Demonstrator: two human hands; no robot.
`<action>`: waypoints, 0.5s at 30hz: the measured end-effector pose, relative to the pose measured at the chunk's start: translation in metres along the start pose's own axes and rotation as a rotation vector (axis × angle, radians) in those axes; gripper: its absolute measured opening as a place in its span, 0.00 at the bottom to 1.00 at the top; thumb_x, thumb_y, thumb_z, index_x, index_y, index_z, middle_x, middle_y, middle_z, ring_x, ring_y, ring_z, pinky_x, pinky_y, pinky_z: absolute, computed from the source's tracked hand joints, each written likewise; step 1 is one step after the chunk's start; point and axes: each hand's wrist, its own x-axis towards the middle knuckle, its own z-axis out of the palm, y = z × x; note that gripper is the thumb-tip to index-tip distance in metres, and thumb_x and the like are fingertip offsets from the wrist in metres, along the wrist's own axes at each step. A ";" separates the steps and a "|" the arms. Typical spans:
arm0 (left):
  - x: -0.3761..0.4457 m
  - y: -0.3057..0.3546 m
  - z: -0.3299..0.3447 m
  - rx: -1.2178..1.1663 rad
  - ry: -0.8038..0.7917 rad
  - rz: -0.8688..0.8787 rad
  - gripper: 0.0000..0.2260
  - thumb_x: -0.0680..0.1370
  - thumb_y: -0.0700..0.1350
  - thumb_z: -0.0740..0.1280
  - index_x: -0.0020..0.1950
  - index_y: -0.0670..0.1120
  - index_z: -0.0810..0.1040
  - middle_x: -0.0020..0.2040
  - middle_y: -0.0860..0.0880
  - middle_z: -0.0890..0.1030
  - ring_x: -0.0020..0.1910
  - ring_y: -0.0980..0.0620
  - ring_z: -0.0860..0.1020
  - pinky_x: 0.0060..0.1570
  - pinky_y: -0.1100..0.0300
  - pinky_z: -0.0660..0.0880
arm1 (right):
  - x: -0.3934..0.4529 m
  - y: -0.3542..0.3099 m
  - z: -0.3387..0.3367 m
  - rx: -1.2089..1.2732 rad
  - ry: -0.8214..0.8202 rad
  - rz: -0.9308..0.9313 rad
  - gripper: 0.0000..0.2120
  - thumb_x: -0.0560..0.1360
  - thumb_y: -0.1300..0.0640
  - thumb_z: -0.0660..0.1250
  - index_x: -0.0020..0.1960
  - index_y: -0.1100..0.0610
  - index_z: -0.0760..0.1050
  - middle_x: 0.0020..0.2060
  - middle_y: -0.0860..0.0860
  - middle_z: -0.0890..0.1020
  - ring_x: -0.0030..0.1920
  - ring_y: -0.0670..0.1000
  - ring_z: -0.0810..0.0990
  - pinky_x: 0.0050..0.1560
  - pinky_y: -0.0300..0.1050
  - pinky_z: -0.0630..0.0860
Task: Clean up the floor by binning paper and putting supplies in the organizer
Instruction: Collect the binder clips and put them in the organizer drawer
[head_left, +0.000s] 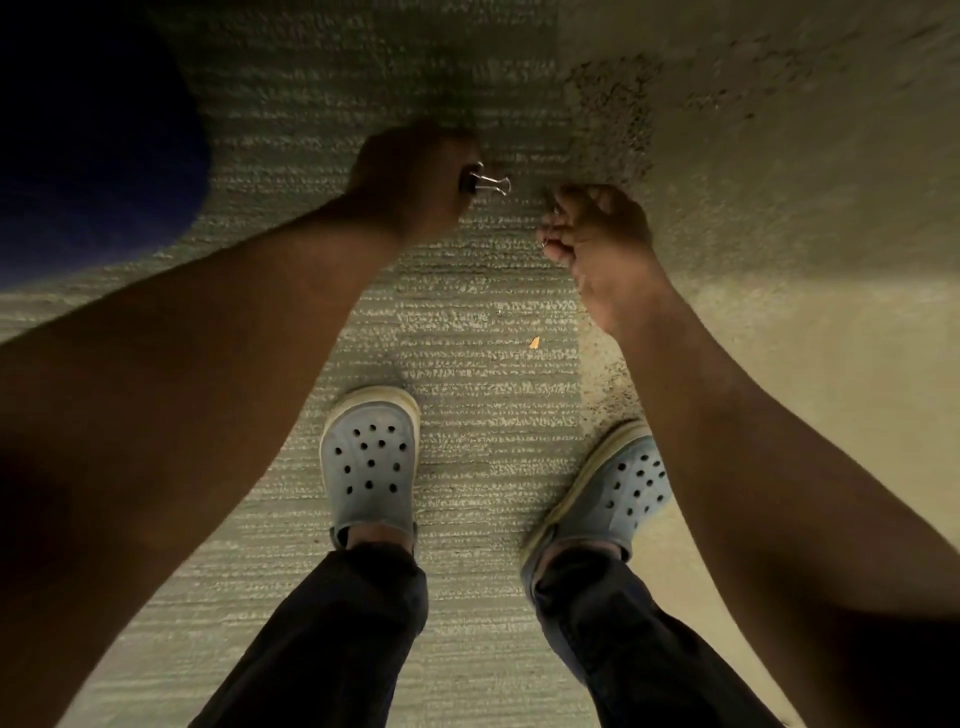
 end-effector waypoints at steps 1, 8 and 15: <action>-0.009 0.002 -0.002 -0.139 0.007 -0.067 0.10 0.76 0.47 0.68 0.56 0.47 0.80 0.52 0.44 0.83 0.50 0.43 0.81 0.47 0.53 0.76 | -0.009 0.001 -0.002 0.100 -0.020 0.064 0.08 0.80 0.56 0.60 0.52 0.57 0.77 0.40 0.51 0.80 0.42 0.50 0.80 0.46 0.46 0.79; -0.145 0.067 -0.028 -0.661 -0.147 -0.121 0.17 0.68 0.45 0.78 0.55 0.51 0.83 0.39 0.56 0.83 0.32 0.67 0.78 0.35 0.66 0.78 | -0.113 0.021 0.002 0.522 -0.337 0.392 0.23 0.80 0.41 0.54 0.53 0.60 0.76 0.40 0.54 0.80 0.37 0.51 0.78 0.38 0.45 0.74; -0.236 0.132 -0.110 -1.121 -0.118 -0.373 0.02 0.71 0.44 0.76 0.41 0.49 0.84 0.32 0.54 0.82 0.29 0.61 0.77 0.30 0.69 0.73 | -0.245 -0.002 0.001 0.787 -0.274 0.421 0.20 0.80 0.43 0.59 0.36 0.54 0.73 0.32 0.52 0.79 0.35 0.51 0.78 0.44 0.47 0.71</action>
